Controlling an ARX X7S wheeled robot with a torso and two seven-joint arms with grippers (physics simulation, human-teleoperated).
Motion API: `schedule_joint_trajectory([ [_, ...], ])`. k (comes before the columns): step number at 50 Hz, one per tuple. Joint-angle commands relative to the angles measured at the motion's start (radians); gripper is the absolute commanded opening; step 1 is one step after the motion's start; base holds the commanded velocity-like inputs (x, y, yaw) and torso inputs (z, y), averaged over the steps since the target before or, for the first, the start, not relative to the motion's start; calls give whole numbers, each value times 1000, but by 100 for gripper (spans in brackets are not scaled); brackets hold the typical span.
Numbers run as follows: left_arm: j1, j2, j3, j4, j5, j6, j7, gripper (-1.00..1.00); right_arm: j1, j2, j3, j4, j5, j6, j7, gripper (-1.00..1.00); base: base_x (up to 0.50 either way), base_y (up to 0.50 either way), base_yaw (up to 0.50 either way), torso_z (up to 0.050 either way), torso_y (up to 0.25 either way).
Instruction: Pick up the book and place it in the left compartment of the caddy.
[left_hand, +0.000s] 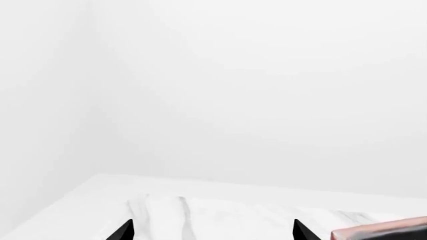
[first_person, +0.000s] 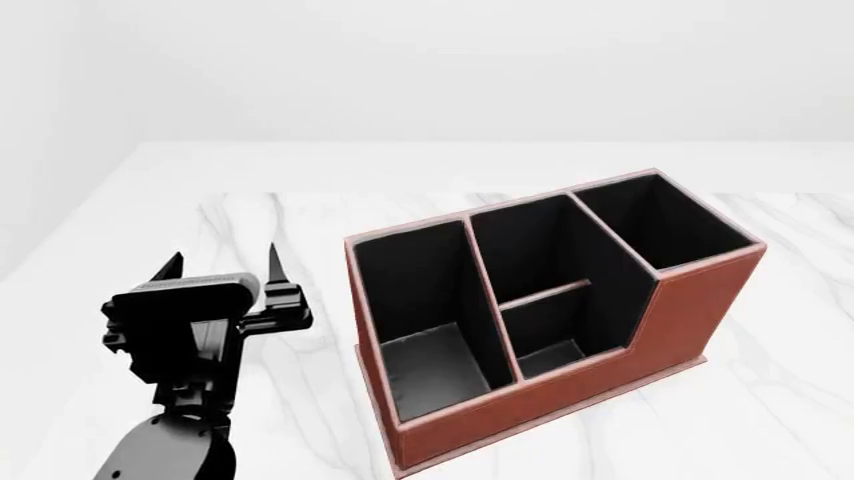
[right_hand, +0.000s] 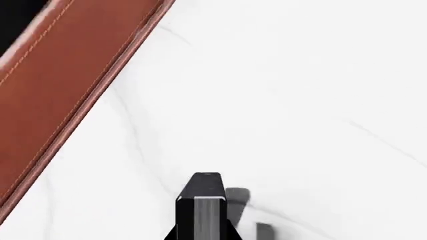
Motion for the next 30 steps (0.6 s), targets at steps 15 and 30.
schedule_joint_trajectory([
  [15,-8,-10,4,14,-9,-19,-16,100,992,340,-499,13,560,185,214,-100,0,0,0,0,1],
  [30,-20,-17,10,20,-14,-31,-23,100,1372,209,-704,171,754,240,196,-100,0,0,0,0,1],
])
